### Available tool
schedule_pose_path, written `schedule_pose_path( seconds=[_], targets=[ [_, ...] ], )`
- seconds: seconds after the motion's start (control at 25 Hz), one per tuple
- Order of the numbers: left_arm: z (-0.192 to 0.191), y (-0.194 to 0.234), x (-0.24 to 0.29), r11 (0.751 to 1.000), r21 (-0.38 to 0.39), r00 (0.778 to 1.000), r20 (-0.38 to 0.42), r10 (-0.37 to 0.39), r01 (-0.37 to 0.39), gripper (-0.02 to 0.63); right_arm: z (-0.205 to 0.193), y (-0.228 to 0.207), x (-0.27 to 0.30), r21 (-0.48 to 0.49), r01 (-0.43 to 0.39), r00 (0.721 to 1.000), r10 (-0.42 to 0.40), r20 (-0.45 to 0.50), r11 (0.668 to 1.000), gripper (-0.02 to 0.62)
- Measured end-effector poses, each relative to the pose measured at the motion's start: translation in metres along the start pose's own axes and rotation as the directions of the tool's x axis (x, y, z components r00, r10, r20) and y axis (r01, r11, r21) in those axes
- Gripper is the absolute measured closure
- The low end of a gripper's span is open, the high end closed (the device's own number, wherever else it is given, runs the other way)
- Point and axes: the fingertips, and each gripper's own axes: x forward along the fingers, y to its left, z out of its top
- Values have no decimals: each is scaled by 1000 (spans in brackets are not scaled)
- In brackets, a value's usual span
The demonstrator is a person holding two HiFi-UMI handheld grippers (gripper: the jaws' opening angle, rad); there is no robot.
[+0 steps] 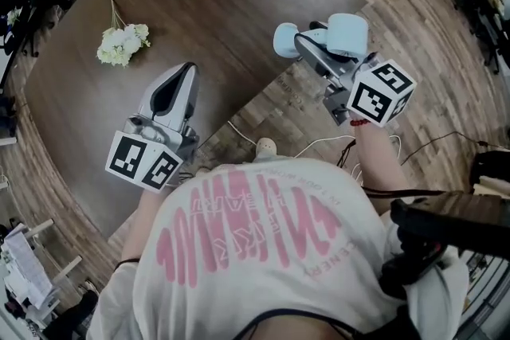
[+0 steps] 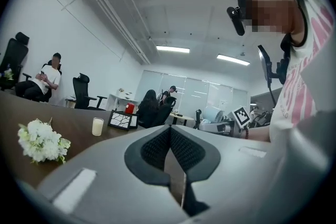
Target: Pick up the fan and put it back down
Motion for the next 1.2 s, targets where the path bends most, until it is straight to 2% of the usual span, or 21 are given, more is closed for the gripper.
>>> schedule_pose_path(
  seconds=[0.28, 0.4, 0.68, 0.88, 1.2],
  targets=[
    [-16, 25, 5, 995, -34, 994, -53, 95, -97, 589, 6, -42, 32, 76, -6, 1000, 5, 16, 997, 388],
    [-23, 41, 9, 992, -49, 991, -75, 111, -115, 589, -1, -58, 48, 125, 6, 1000, -8, 9, 992, 388],
    [-31, 79, 39, 989, -109, 992, -91, 87, -97, 589, -25, -79, 83, 164, 60, 996, -50, -69, 985, 390],
    [-33, 101, 59, 992, -110, 994, -101, 50, -61, 589, -46, -99, 109, 196, 115, 988, -90, -128, 974, 390],
    [-34, 107, 61, 989, -131, 993, -107, 49, -63, 589, -63, -108, 115, 212, 143, 977, -104, -186, 967, 390]
  ],
)
